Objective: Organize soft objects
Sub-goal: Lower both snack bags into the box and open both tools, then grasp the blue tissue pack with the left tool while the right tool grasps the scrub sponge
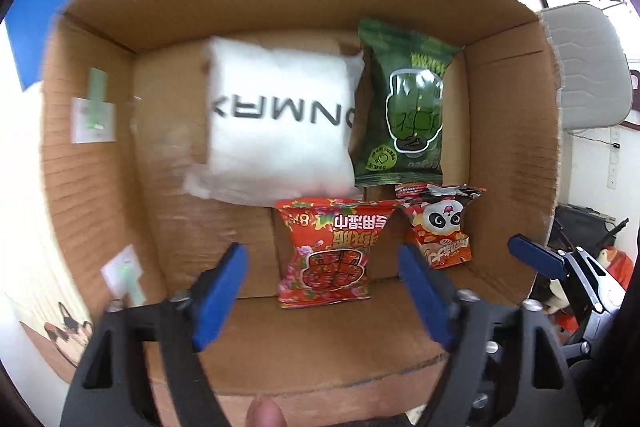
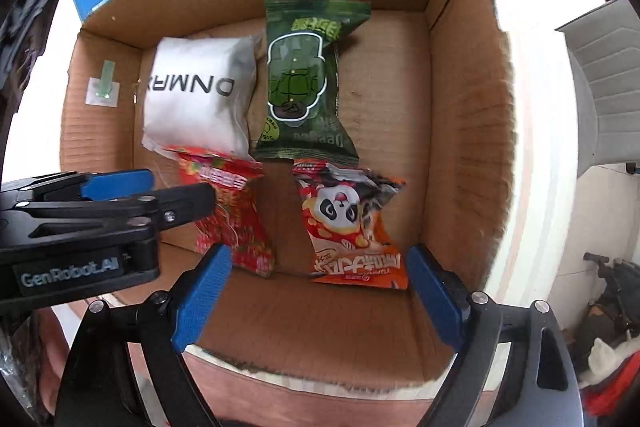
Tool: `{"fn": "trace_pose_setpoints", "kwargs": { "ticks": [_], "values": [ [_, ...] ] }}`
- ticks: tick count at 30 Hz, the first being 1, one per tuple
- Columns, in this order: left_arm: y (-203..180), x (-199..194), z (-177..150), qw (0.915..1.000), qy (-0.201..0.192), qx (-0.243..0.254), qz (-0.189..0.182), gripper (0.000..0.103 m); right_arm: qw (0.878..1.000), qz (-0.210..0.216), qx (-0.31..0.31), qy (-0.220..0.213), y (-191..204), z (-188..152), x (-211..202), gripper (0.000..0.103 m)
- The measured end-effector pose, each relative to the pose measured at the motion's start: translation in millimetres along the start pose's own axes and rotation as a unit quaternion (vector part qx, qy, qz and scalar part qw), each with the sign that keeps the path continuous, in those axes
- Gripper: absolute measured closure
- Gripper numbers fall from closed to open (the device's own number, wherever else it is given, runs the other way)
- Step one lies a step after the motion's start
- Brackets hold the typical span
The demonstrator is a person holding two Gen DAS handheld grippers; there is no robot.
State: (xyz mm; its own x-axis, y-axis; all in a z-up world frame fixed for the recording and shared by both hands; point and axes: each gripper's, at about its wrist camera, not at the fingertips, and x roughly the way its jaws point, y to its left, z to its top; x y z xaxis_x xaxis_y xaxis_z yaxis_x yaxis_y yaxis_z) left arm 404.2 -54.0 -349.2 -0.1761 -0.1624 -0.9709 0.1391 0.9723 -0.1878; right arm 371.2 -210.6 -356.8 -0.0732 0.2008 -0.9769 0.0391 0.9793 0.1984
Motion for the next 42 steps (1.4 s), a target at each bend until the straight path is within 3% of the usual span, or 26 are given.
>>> {"fn": "trace_pose_setpoints", "kwargs": {
  "ticks": [3,12,19,22,27,29,34,37,42],
  "values": [
    [3,-22,-14,0.9994,-0.031,-0.003,0.012,0.005,1.0,0.002,0.007,-0.013,-1,-8,-15,0.0],
    [13,-79,-60,0.9913,-0.125,-0.025,0.033,0.004,0.997,-0.013,0.01,-0.074,11,-42,-60,0.0],
    [17,-107,-91,0.9804,-0.186,-0.037,0.052,0.004,0.993,0.016,0.028,-0.118,28,-68,-85,0.0],
    [21,-123,-108,0.9708,-0.225,-0.049,0.067,0.004,0.988,0.026,0.04,-0.147,32,-81,-98,0.0],
    [26,-129,-150,0.9455,-0.291,-0.04,0.14,0.004,0.973,0.025,0.084,-0.213,26,-124,-112,0.0],
    [32,-113,-165,0.9448,-0.283,-0.031,0.162,0.004,0.971,0.04,0.101,-0.211,19,-141,-104,0.0],
    [49,-39,-179,0.9599,-0.195,-0.006,0.201,0.004,0.97,0.087,0.178,-0.143,-8,-186,-48,0.0],
    [55,-1,-177,0.9682,-0.152,-0.002,0.199,0.004,0.965,0.095,0.22,-0.104,-23,-192,0,0.001],
    [55,39,-168,0.9706,-0.117,0.024,0.209,0.004,0.947,0.106,0.294,-0.075,-39,-188,66,0.008]
  ]
}}
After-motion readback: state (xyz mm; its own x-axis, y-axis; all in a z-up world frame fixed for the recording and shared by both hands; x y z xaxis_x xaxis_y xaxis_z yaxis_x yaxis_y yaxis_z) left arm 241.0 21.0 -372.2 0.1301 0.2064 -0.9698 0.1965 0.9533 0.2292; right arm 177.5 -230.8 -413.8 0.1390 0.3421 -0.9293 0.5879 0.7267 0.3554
